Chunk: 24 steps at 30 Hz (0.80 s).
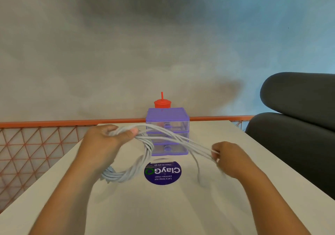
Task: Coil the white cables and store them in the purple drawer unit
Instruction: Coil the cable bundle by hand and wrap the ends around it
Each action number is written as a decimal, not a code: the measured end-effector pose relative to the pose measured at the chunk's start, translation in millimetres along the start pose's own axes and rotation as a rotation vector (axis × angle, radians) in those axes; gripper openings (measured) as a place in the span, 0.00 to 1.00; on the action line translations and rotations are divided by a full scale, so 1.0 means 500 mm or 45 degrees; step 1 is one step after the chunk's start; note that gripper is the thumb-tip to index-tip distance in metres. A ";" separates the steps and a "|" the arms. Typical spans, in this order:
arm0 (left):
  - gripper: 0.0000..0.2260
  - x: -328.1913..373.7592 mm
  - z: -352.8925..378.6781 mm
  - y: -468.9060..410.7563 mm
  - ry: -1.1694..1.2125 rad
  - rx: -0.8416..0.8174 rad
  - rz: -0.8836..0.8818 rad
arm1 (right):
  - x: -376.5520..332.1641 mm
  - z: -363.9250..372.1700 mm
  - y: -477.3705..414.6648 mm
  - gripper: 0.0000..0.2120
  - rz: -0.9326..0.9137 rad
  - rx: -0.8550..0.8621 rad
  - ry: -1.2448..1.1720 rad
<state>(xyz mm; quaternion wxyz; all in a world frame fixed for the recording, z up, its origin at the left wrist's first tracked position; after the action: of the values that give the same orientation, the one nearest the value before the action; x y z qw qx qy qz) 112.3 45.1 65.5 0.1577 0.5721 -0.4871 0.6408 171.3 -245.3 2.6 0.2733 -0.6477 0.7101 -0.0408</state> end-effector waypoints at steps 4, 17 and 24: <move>0.12 -0.003 -0.068 -0.036 0.101 0.136 -0.073 | 0.115 -0.024 -0.009 0.11 0.290 -0.047 -0.056; 0.17 0.028 0.036 0.037 -0.126 -0.154 0.069 | -0.203 -0.098 0.108 0.42 -0.566 -0.053 -0.751; 0.16 0.036 0.046 0.049 -0.063 -0.163 0.018 | -0.196 -0.069 0.105 0.24 -0.523 -0.261 -0.812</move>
<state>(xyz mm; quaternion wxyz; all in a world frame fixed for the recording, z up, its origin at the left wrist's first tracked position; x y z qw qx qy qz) 101.8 8.4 67.5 0.1773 0.5729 -0.5349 0.5952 110.3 -154.7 43.0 0.4002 -0.7805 0.4456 0.1796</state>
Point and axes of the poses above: each hand's wrist, its own y-axis away from the middle knuckle, its own z-axis out of the palm, x = y × z, the point moved 3 cm from there along -y, towards the middle knuckle, and after that the axes turned 14 degrees about x, right-handed, at the moved point
